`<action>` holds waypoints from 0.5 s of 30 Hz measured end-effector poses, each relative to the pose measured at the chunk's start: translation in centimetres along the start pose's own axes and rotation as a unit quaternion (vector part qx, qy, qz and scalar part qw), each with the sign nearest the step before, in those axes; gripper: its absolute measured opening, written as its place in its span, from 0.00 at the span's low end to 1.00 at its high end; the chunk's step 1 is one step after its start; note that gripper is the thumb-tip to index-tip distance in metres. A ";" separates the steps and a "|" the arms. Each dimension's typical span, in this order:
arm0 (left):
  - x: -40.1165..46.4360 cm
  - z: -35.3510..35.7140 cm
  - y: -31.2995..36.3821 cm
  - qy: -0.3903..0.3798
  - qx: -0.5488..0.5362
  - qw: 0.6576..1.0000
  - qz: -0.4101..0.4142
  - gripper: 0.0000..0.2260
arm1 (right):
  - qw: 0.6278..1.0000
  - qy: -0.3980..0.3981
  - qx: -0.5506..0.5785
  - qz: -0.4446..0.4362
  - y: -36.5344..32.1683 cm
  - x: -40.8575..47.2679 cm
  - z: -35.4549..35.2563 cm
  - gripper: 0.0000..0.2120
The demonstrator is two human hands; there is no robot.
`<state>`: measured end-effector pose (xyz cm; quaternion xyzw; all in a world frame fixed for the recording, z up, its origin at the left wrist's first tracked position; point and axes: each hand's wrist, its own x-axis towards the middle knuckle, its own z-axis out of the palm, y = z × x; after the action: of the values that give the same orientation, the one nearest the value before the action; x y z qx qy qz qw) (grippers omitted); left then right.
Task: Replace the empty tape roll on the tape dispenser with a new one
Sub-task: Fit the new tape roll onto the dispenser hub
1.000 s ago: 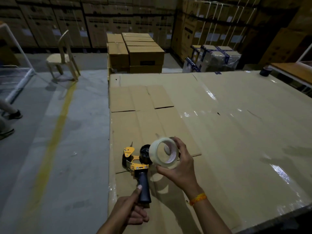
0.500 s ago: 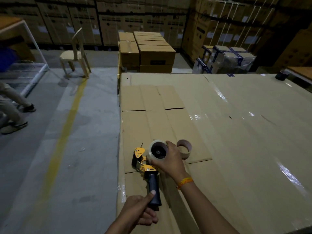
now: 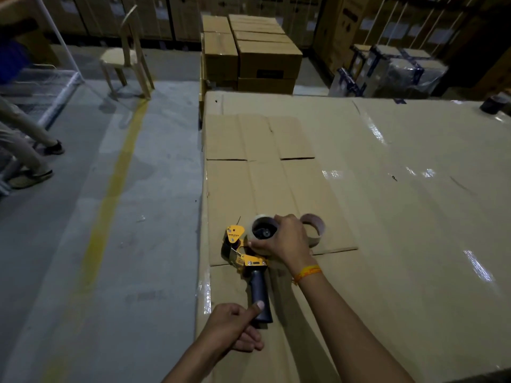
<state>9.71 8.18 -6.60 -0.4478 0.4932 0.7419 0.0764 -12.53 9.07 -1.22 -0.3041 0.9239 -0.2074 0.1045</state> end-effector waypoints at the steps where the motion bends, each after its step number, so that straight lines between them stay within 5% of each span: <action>1: 0.0 0.0 -0.1 0.003 0.003 1.000 0.001 0.28 | 1.000 -0.017 0.003 0.014 0.0 0.0 0.1 0.40; 15: -0.9 0.3 0.4 -0.005 0.008 1.000 0.010 0.29 | 0.997 -0.061 0.042 0.015 0.9 -0.6 0.1 0.41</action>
<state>9.81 8.50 -5.66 -0.4384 0.5027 0.7412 0.0752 -12.45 10.07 -1.67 -0.2975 0.9109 -0.2251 0.1764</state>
